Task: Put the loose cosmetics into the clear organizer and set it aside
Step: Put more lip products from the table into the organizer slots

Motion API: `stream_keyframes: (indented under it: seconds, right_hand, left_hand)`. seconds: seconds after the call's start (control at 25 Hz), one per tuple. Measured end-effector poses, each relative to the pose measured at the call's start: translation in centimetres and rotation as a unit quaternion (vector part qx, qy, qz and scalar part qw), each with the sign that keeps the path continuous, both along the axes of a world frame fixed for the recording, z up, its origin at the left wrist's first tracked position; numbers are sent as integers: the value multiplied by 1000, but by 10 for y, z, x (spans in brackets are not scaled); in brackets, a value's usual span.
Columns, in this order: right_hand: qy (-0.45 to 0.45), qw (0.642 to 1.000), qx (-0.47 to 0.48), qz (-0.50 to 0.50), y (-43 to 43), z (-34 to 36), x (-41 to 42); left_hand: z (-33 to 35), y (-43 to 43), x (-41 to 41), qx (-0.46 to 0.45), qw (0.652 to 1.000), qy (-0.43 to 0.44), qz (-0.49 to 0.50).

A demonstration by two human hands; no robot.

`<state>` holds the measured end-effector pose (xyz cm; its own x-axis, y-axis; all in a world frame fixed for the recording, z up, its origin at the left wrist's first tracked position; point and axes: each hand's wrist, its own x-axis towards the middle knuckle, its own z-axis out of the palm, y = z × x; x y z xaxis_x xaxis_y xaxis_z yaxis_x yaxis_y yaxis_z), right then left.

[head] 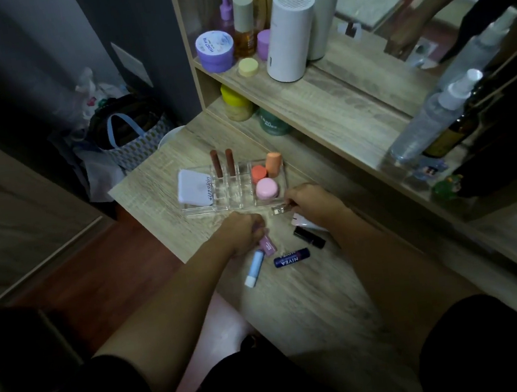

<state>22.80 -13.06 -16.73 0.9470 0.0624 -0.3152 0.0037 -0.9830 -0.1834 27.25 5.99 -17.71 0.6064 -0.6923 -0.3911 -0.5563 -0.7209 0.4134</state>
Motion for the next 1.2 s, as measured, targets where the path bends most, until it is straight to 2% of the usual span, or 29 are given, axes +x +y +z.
stream_keyframes:
  seconds: [0.2, 0.48, 0.56, 0.68, 0.8, 0.88, 0.96, 1.08, 1.2]
  right_hand:
    - [-24, 1000, 7, 13, -2, -1, -6]
    - [-74, 981, 163, -80, -4, 24, -14]
    - [-121, 952, 251, -129, 1, 36, -10]
    - [-157, 881, 395, -209, 16, 52, 1]
    - [-157, 823, 487, -248, 31, 58, 18]
    - [-163, 809, 500, -262, 40, 59, 29]
    - [-191, 796, 500, -284, 47, 56, 38]
    - [-224, 788, 487, -304, 51, 49, 48]
    - [-219, 806, 456, -307, 56, 39, 56]
  left_hand:
    - [4, -4, -4, -51, 993, 52, 89]
    - [33, 4, 3, -156, 980, 38, 121]
    - [44, 11, 11, -183, 973, 23, 140]
    - [55, 25, 24, -196, 964, 4, 179]
    - [60, 38, 34, -261, 925, 42, 273]
    - [62, 42, 40, -301, 883, 80, 352]
    - [59, 43, 45, -301, 862, 48, 405]
    - [55, 42, 51, -300, 856, -29, 421]
    - [49, 40, 54, -270, 872, -97, 397]
